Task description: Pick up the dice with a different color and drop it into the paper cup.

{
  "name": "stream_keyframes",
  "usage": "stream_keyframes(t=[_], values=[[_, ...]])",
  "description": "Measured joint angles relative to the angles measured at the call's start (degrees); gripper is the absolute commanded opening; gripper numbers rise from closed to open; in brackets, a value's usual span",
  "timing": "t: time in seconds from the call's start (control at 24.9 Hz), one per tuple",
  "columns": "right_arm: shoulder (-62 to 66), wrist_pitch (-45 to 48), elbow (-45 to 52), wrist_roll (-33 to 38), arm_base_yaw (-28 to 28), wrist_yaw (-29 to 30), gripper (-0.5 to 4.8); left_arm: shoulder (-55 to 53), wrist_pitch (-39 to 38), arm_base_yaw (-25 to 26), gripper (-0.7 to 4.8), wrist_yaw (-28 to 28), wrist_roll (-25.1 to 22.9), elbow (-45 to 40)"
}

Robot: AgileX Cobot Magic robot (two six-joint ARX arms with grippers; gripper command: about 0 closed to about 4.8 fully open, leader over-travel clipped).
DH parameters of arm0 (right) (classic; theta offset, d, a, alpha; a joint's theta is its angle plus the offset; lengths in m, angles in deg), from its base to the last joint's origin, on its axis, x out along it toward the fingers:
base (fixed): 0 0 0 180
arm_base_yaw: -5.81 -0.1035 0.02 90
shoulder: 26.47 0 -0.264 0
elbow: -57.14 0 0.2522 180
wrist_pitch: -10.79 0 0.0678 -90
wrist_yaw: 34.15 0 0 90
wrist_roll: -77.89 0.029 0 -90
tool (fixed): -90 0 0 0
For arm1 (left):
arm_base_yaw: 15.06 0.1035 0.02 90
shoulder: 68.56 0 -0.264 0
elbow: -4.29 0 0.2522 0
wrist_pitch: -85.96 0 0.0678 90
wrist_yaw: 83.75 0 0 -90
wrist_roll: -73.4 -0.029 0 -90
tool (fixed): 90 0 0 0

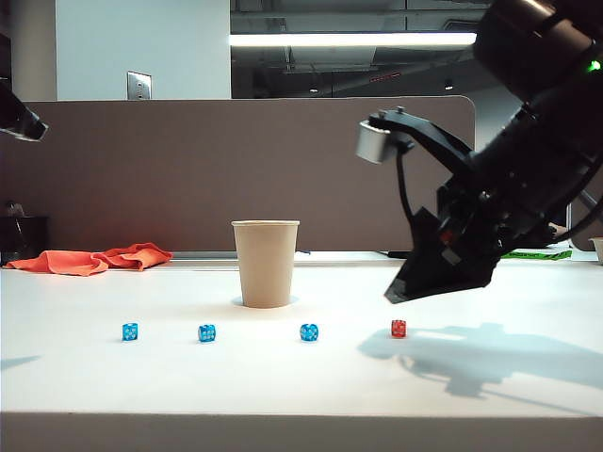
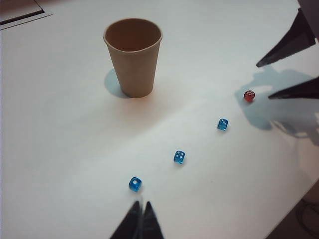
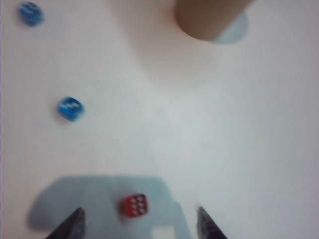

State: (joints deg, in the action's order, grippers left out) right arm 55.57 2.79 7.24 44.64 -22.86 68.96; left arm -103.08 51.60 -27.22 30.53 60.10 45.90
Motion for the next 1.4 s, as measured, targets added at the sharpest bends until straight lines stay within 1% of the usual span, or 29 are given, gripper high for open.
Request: stream_keyframes(t=[0.04, 0.12, 0.28, 0.36, 0.52, 0.72, 1.0, 1.16, 1.4], values=[[0.8, 0.4, 0.0, 0.1, 1.3, 0.0, 2.88, 0.0, 0.0, 0.0, -0.06, 0.0, 0.0, 0.0], [1.4, 1.0, 0.0, 1.0, 2.2, 0.3, 2.88, 0.0, 0.0, 0.0, -0.06, 0.0, 0.0, 0.0], [1.9, 3.5, 0.0, 5.0, 2.9, 3.6, 2.88, 0.0, 0.0, 0.0, -0.06, 0.0, 0.0, 0.0], [2.0, 5.9, 0.0, 8.4, 3.4, 6.8, 2.88, 0.0, 0.0, 0.0, -0.06, 0.0, 0.0, 0.0], [3.1, 7.9, 0.0, 9.6, 4.7, 8.7, 2.88, 0.0, 0.0, 0.0, -0.06, 0.0, 0.0, 0.0], [5.8, 8.0, 0.0, 11.8, 8.0, 12.0, 2.83, 0.0, 0.0, 0.0, -0.06, 0.1, 0.0, 0.0], [6.1, 8.0, 0.0, 12.0, 8.3, 16.5, 2.74, 0.0, 0.0, 0.0, -0.06, 0.1, 0.0, 0.0], [6.1, 7.7, 0.0, 11.6, 8.3, 16.6, 2.74, 0.0, 0.0, 0.0, -0.06, 0.1, 0.0, 0.0], [6.1, 4.3, 0.0, 9.0, 8.3, 16.6, 2.74, 0.0, 0.0, 0.0, -0.06, 0.1, 0.0, 0.0]])
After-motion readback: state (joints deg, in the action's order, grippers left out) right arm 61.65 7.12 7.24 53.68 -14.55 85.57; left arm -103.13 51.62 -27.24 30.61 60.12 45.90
